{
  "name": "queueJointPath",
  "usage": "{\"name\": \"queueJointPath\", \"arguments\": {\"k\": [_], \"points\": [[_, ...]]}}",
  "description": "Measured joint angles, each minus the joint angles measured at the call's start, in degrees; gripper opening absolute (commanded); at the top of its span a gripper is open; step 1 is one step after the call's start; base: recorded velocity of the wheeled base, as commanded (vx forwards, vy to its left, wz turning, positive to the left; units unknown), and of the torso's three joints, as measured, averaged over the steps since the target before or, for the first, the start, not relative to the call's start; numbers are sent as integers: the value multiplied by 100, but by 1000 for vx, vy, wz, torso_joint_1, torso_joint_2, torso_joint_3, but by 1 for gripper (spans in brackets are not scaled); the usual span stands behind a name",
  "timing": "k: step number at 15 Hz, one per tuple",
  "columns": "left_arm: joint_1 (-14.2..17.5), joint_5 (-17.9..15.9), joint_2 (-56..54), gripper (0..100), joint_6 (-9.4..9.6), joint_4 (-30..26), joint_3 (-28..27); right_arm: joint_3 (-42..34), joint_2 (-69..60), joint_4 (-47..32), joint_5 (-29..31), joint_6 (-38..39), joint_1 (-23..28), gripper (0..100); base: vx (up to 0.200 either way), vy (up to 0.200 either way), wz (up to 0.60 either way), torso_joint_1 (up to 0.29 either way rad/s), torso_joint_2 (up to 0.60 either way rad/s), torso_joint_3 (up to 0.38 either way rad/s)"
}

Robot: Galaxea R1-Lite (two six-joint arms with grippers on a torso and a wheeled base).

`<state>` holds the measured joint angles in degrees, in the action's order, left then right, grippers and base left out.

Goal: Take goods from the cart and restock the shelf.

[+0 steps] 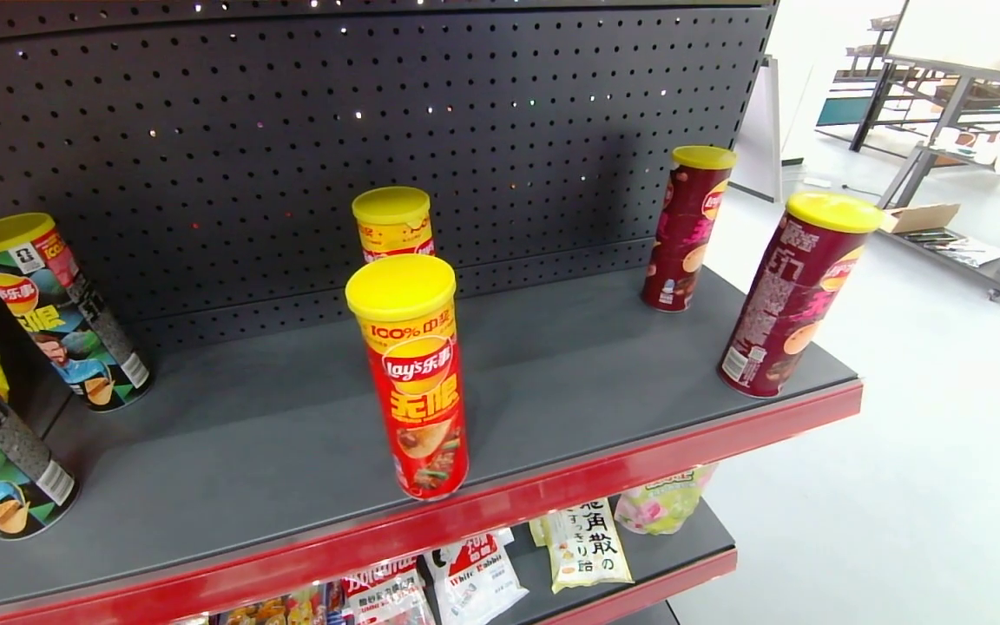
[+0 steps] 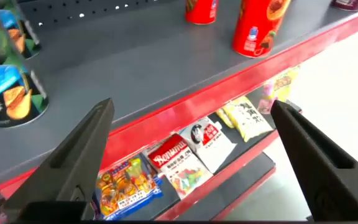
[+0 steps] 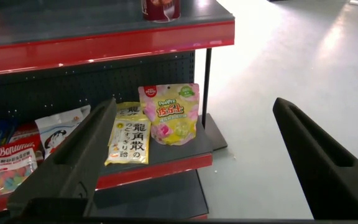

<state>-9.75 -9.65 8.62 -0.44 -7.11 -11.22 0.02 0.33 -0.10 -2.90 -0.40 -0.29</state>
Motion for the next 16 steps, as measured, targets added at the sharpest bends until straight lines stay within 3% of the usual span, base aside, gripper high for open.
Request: {"name": "queueJointPath", "arguments": {"k": [3, 11, 16], "points": [[6, 241, -206, 100, 22, -83, 13, 0, -11, 0, -5, -17, 5, 100, 0, 0, 0, 0, 0, 0], [11, 352, -315, 100, 1, -77, 59, 7, -12, -1, 4, -17, 7, 100, 0, 0, 600, 4, 1, 3], [11, 358, -317, 100, -16, -55, 256, 2, -6, -6, -7, -13, -4, 100, 0, 0, 0, 0, 0, 0]]}}
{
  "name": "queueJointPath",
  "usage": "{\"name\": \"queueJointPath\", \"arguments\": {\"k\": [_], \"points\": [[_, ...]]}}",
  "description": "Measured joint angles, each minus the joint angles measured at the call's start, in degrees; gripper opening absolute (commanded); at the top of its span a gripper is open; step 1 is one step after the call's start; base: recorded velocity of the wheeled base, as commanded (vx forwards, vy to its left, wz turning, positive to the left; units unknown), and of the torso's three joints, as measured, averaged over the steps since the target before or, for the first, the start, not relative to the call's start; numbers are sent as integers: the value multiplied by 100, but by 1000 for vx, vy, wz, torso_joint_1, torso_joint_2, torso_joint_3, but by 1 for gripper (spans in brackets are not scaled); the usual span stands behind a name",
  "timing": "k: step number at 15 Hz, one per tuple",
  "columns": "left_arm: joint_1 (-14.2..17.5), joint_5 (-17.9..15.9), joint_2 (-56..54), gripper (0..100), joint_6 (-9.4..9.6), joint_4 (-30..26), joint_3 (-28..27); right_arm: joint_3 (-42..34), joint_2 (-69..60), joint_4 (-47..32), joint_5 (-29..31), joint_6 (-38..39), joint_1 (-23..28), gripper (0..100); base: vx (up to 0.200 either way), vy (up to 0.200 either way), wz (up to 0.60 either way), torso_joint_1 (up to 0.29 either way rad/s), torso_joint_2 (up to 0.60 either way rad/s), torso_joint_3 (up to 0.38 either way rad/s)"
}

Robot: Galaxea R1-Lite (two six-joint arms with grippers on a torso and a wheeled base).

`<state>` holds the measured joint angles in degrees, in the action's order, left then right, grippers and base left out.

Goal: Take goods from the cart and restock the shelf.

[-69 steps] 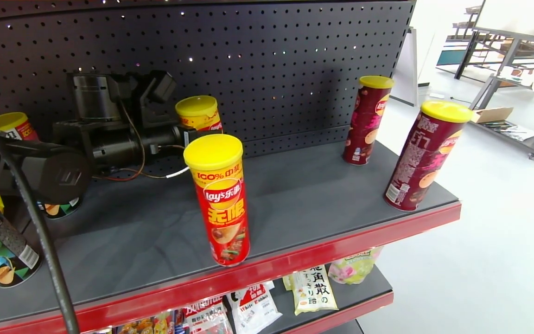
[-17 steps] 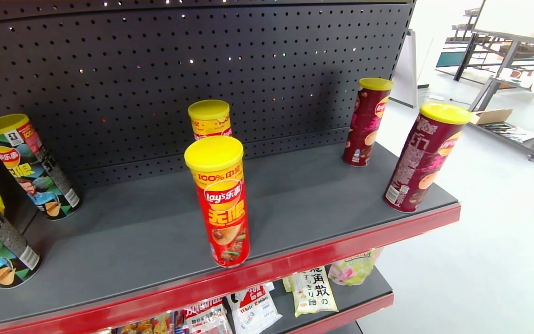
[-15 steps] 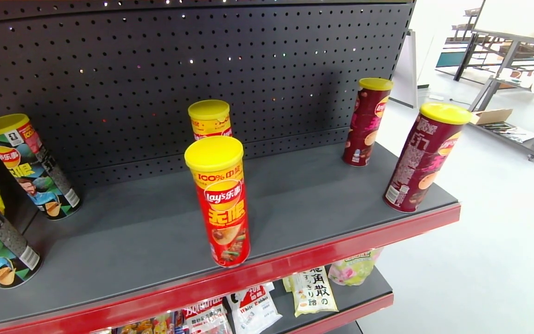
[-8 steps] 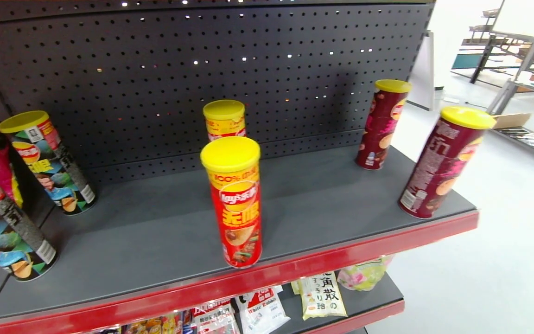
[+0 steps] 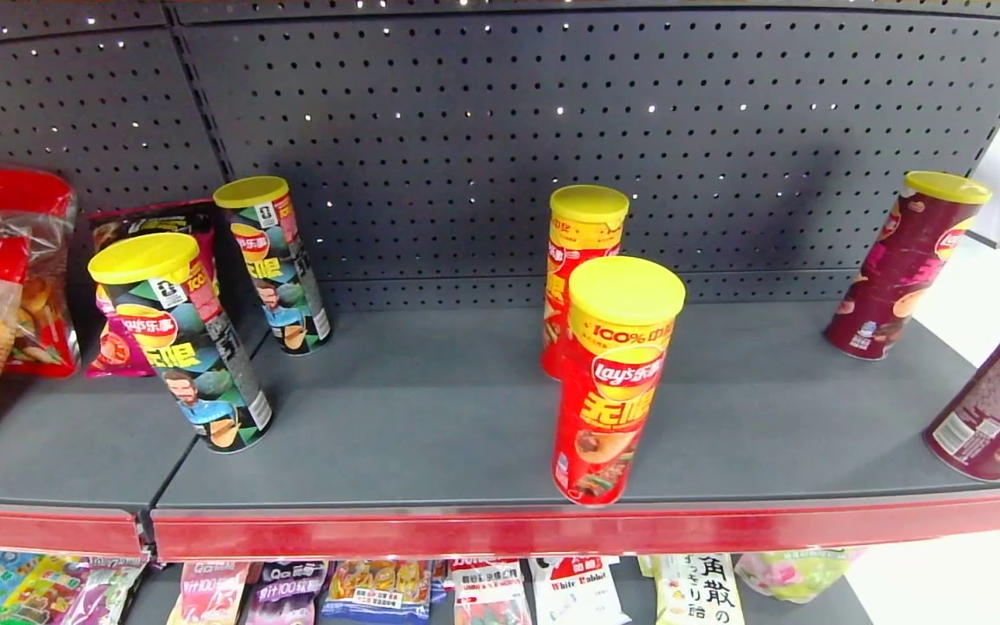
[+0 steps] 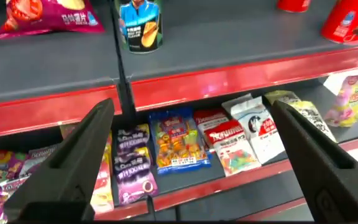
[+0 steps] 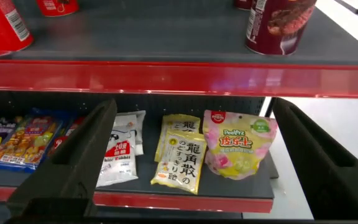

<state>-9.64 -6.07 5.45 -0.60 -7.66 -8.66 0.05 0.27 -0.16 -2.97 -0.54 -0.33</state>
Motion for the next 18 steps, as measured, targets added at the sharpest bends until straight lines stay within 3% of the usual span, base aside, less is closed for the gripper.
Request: {"name": "queueJointPath", "arguments": {"k": [1, 4, 7, 10, 14, 18], "points": [[0, 28, 0, 100, -13, -2, 63, 0, 4, 5, -15, -4, -2, 100, 0, 0, 0, 0, 0, 0], [-2, 528, 0, 100, -90, 205, 367, 188, 52, 9, -224, 44, -9, 100, 0, 0, 0, 0, 0, 0], [-5, 650, 0, 100, -139, 449, 555, 1285, 909, 16, -460, 217, -82, 100, 0, 0, 0, 0, 0, 0], [-5, 889, 4, 100, -74, 773, 814, 2467, 2665, 51, -800, -236, -355, 100, 0, 0, 0, 0, 0, 0], [-2, 807, 6, 100, 2, 766, 861, 3680, 5060, 108, -709, -551, -1298, 100, 0, 0, 0, 0, 0, 0], [-2, 806, 11, 100, 13, 766, 866, 4206, 6707, 135, -534, -578, -2163, 100, 0, 0, 0, 0, 0, 0]]}}
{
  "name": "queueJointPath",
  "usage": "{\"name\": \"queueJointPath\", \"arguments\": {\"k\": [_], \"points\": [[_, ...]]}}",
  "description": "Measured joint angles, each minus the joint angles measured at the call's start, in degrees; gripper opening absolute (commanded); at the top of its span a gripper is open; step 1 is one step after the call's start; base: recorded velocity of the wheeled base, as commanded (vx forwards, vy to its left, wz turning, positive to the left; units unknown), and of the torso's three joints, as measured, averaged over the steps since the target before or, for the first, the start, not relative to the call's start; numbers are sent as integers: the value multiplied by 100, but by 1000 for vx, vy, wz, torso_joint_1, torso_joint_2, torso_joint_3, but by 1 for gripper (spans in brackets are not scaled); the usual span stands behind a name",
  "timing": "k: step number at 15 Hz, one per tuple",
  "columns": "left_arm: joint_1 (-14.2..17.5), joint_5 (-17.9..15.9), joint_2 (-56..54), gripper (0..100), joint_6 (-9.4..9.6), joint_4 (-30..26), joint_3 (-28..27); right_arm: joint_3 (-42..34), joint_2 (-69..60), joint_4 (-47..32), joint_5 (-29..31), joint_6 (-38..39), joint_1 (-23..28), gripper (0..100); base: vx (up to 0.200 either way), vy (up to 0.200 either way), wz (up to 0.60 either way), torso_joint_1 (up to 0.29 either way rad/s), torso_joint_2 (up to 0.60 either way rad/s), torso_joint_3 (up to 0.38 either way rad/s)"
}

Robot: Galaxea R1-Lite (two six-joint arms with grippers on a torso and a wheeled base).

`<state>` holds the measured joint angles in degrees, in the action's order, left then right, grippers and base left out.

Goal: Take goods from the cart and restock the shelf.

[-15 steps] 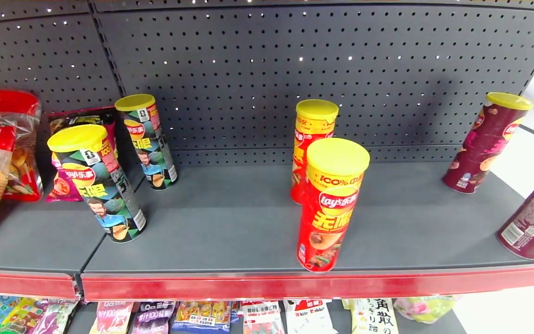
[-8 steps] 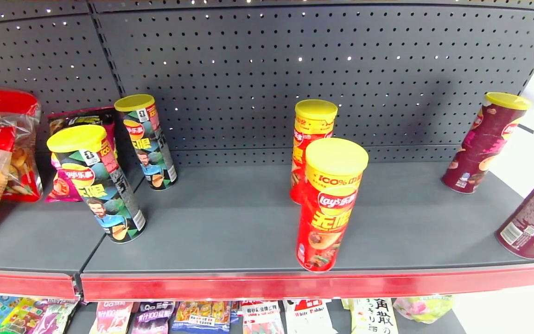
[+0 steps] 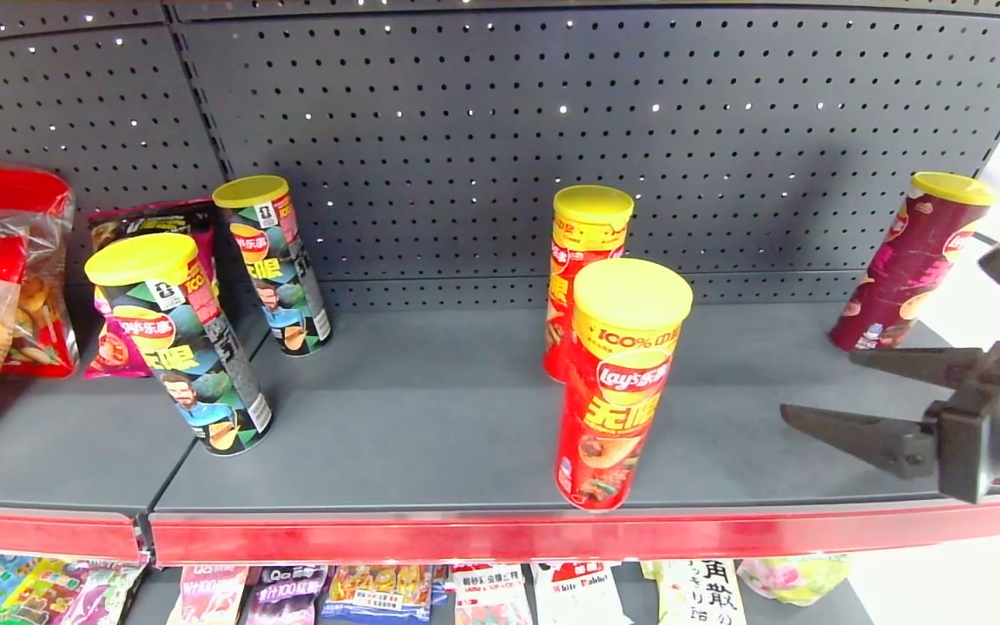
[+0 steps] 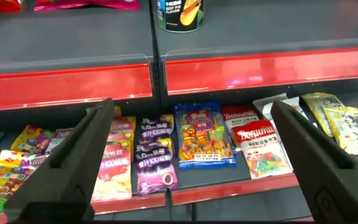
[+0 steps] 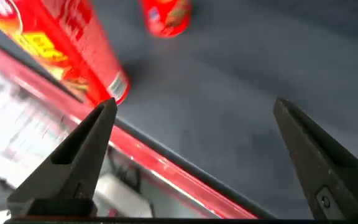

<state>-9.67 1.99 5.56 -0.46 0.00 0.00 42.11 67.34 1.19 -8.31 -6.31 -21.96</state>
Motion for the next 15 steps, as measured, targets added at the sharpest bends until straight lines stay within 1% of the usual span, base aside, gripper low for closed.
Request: {"name": "queueJointPath", "arguments": {"k": [3, 6, 8, 10, 12, 15], "points": [[0, 0, 2, 100, -2, 0, 0, -189, 401, 0, 24, -17, -174, 100, 0, 0, 0, 0, 0, 0], [-2, 1, 4, 100, -5, 0, 0, -369, 586, -9, 62, -13, -179, 100, 0, 0, 0, 0, 0, 0], [0, 1, 4, 100, -2, 0, 0, -366, 716, -5, 101, -15, -172, 100, 0, 0, 0, 0, 0, 0], [0, 0, 4, 100, -5, 0, 0, -322, 906, 2, 345, -17, -218, 100, 0, 0, 0, 0, 0, 0], [-2, 1, 6, 100, -2, -2, 0, -221, 1115, 2, 475, -17, -321, 100, 0, 0, 0, 0, 0, 0], [0, 0, 9, 100, -5, 0, 0, -22, 1391, 4, 501, 5, -538, 100, 0, 0, 0, 0, 0, 0]]}}
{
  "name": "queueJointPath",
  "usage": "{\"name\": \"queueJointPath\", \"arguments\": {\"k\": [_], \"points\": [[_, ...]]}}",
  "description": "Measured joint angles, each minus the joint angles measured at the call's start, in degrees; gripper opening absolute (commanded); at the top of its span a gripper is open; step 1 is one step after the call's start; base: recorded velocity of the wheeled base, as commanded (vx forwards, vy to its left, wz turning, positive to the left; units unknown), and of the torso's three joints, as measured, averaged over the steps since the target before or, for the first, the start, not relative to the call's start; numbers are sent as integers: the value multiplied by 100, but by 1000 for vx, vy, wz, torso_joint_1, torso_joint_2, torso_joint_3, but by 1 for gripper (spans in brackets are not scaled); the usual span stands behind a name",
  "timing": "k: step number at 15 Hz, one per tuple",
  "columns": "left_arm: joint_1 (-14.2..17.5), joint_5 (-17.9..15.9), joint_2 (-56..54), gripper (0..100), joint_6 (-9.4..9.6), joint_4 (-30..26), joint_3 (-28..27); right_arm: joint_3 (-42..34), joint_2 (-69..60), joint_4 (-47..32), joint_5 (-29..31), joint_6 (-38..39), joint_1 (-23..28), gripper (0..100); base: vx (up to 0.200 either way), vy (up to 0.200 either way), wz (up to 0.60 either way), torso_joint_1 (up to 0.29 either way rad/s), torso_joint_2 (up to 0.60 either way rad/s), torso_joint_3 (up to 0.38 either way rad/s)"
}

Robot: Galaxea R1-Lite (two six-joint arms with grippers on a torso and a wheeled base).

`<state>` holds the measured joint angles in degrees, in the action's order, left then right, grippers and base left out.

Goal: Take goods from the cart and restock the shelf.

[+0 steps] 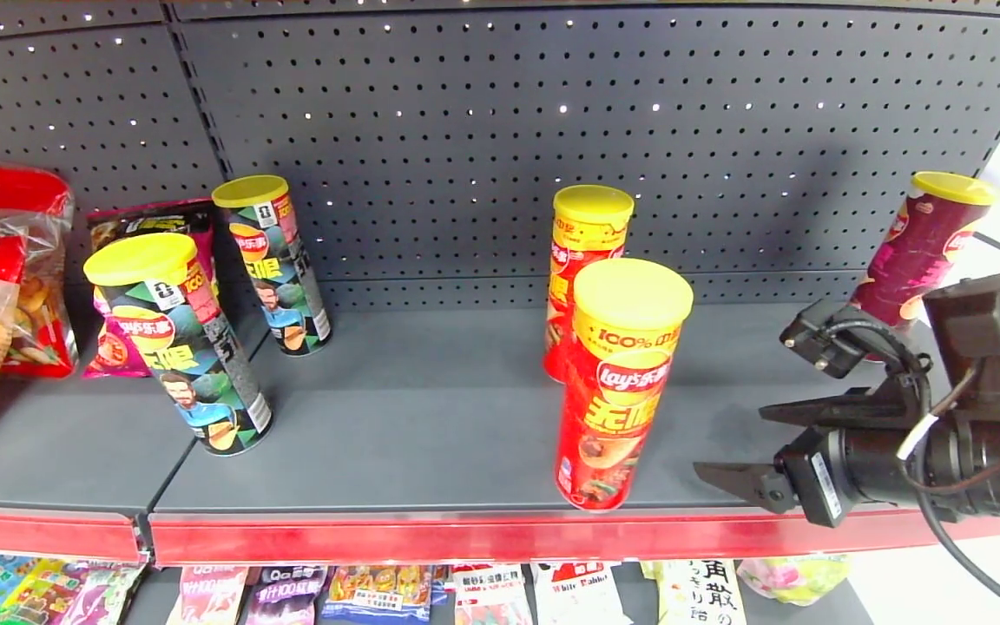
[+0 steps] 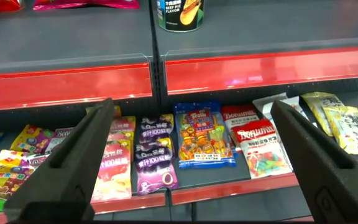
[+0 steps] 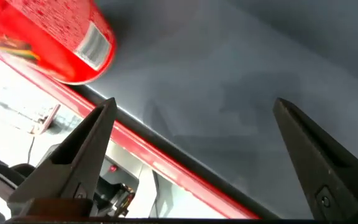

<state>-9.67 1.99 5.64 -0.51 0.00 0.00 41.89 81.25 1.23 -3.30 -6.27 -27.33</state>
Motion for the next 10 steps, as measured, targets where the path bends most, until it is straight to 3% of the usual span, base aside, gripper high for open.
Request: {"name": "queueJointPath", "arguments": {"k": [10], "points": [[-2, 1, 5, 100, 0, 0, 0, 329, 651, 0, 128, 162, -391, 100, 0, 0, 0, 0, 0, 0]]}}
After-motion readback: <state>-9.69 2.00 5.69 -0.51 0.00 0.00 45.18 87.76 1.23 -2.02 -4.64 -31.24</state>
